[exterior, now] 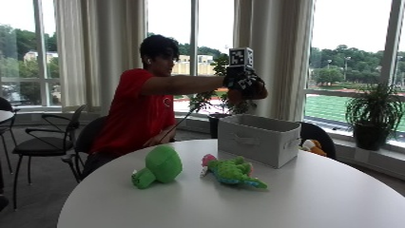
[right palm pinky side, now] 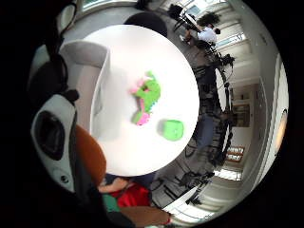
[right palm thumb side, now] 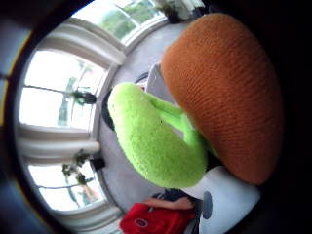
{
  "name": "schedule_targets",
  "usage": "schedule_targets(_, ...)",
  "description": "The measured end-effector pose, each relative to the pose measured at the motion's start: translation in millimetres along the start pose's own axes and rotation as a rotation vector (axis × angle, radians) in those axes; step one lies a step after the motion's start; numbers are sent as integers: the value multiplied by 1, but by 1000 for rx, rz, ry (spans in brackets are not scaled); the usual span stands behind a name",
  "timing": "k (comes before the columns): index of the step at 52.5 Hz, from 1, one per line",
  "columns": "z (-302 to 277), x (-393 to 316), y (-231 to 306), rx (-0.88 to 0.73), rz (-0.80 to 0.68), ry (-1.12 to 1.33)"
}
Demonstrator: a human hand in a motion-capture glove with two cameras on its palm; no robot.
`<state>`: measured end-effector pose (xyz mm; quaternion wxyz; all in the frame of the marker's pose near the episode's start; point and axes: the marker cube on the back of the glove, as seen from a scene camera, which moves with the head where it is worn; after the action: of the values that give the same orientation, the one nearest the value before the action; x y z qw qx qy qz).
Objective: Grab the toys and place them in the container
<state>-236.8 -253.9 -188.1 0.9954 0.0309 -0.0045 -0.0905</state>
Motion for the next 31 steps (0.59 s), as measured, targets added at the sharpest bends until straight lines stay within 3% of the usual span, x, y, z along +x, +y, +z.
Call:
schedule_targets(4,5,-27,-7,1,-96,9)
schedule_targets(8,19,-21,-15,-19,-444,-25)
schedule_targets(9,21,-32,-14,-40,-428,-41)
schedule_targets(14,35,-59,-23,-118,-42,21)
schedule_targets(16,38,-61,-23,-137,-31,41)
schedule_targets(18,38,-63,-16,-161,-162,16)
schedule_targets(21,34,-60,-2,-186,-495,-85)
schedule_targets(22,34,-58,-1,-187,-519,-95)
schedule_targets(27,38,-43,-10,-168,-131,-1)
schedule_targets(31,37,-24,-6,-136,-14,29)
